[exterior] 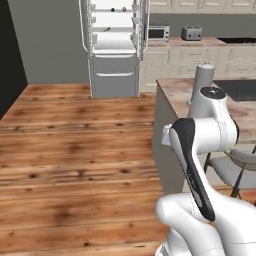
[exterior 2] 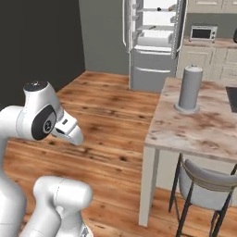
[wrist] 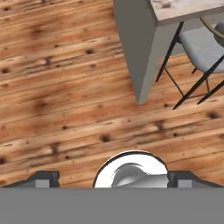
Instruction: Gather the onion and avocado from the fridge and place them on a tray on the dining counter. Then gather the fishs from the fridge and place them on the other tray.
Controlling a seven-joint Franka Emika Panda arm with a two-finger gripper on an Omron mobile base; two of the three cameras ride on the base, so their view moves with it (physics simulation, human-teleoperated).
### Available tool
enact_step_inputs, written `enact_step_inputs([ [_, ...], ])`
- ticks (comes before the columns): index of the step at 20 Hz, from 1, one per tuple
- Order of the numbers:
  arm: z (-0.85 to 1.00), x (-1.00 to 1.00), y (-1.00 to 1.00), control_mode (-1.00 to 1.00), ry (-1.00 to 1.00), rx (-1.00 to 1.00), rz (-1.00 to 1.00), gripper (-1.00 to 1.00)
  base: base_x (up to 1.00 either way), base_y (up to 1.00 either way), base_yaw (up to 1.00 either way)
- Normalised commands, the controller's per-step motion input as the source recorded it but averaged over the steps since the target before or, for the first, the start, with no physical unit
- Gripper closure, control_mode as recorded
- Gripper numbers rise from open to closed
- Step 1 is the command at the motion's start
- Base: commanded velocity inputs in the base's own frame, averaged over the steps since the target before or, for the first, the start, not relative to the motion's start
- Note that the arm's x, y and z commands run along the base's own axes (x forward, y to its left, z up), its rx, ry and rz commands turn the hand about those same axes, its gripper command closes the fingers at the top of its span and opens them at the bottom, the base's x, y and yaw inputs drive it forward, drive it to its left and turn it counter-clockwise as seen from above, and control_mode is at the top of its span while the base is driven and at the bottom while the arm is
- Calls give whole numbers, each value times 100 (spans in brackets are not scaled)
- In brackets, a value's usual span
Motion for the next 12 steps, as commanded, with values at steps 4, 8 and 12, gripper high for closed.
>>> enact_step_inputs([
  [4, 0, 0, 0, 100, 0, 0, 0, -100, 88, 99, -17],
  [8, 0, 0, 0, 100, 0, 0, 0, -100, 96, 89, -22],
  [12, 0, 0, 0, 100, 0, 0, 0, -100, 95, 83, -23],
])
